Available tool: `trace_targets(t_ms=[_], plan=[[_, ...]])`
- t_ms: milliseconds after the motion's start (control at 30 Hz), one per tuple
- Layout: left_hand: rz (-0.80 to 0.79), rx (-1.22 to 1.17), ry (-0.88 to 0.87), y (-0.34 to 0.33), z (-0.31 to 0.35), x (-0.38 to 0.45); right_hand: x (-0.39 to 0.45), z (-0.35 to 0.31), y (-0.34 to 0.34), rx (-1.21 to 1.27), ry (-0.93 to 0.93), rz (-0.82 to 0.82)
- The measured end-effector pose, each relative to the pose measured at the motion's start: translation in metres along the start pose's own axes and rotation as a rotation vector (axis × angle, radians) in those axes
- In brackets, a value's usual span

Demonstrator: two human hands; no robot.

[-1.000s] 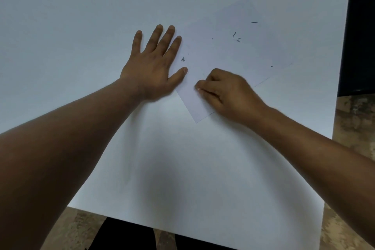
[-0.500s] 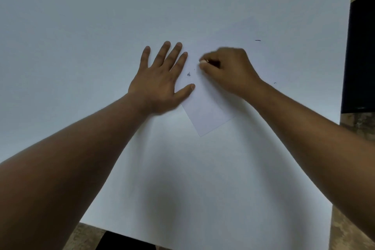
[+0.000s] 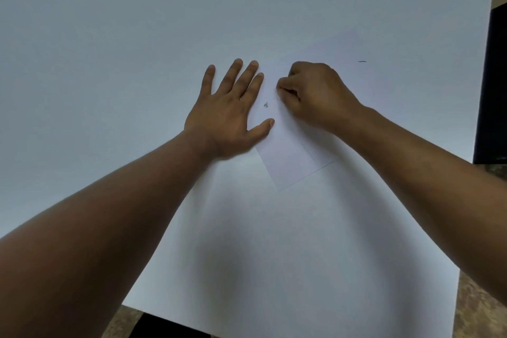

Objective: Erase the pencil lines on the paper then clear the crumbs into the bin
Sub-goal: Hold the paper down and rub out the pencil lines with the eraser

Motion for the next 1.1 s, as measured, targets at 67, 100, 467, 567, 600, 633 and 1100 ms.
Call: trace_targets(t_ms=[67,100,467,567,600,633,1100], plan=[[0.001,-0.006,-0.01,0.0,0.001,0.001,0.011,-0.006,-0.001,0.036,-0.022,0.035],[0.005,-0.009,-0.011,0.0,0.001,0.0,0.017,-0.01,-0.002,0.046,-0.033,0.041],[0.007,-0.008,0.002,0.0,0.0,0.001,-0.002,-0.002,-0.001,0.111,-0.107,0.003],[0.019,-0.019,0.006,-0.002,0.0,-0.001,0.015,-0.017,-0.004,0.206,-0.096,0.042],[0.015,-0.02,0.006,-0.001,0.0,-0.001,0.018,-0.021,-0.006,0.199,-0.079,0.04],[0.009,-0.021,0.003,-0.001,0.0,0.0,0.018,-0.023,-0.01,0.175,-0.062,0.033],[-0.027,0.002,-0.01,0.0,0.0,0.0,0.008,-0.005,-0.004,0.223,-0.119,0.08]])
Point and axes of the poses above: each hand's wrist, its own x-axis towards the middle knuckle, its own y-axis out of the back of the hand, z = x × y, the point moved 2 cm from there along x, towards the middle knuckle, and after that the axes turned 10 degrees about -y, right-handed, at the moved point
